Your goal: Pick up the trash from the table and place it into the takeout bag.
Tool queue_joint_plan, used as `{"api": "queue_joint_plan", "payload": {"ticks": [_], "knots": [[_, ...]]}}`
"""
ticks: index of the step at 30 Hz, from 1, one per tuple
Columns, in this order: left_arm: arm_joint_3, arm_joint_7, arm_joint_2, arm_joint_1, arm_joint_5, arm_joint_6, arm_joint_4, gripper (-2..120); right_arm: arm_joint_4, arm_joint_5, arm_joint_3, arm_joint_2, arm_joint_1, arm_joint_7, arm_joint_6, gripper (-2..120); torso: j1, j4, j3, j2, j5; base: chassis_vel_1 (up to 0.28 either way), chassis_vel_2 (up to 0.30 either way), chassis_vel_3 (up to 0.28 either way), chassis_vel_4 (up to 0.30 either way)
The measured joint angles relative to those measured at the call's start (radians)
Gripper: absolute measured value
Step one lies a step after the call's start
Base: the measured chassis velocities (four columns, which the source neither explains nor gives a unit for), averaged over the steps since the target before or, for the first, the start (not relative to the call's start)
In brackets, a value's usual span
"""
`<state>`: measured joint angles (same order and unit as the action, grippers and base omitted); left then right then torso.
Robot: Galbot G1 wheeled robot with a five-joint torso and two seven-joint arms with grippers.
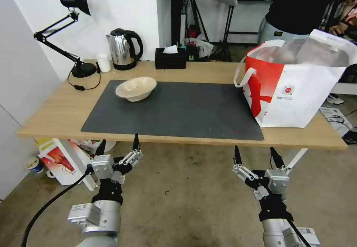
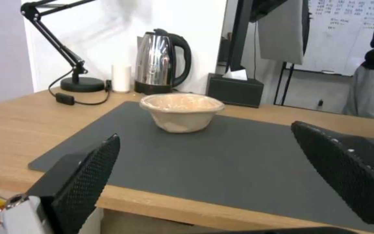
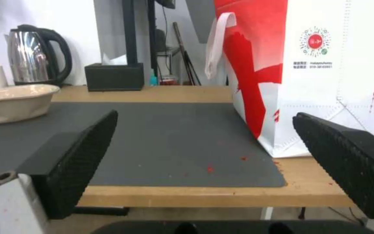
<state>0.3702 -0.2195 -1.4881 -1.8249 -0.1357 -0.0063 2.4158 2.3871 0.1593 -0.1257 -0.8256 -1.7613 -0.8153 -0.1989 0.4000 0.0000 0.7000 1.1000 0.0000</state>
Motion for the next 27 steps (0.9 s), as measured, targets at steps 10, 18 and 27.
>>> {"api": "queue_joint_plan", "payload": {"ticks": [10, 18, 27], "knots": [[0.000, 0.001, -0.004, -0.001, 0.003, -0.002, -0.001, 99, 0.001, 0.032, -0.004, 0.007, 0.020, -0.013, 0.013, 100, 0.000, 0.0000, 0.000, 0.000, 0.0000, 0.000, 0.000, 0.000, 0.000], [0.009, 0.000, -0.003, -0.002, 0.003, -0.002, -0.001, 99, 0.001, 0.037, -0.004, 0.009, 0.022, -0.015, 0.016, 100, 0.000, 0.0000, 0.000, 0.000, 0.0000, 0.000, 0.000, 0.000, 0.000], [0.022, -0.002, -0.005, -0.004, 0.014, 0.000, 0.005, 100, 0.001, 0.037, -0.004, 0.009, 0.021, -0.015, 0.017, 100, 0.000, 0.0000, 0.000, 0.000, 0.0000, 0.000, 0.000, 0.000, 0.000]]}}
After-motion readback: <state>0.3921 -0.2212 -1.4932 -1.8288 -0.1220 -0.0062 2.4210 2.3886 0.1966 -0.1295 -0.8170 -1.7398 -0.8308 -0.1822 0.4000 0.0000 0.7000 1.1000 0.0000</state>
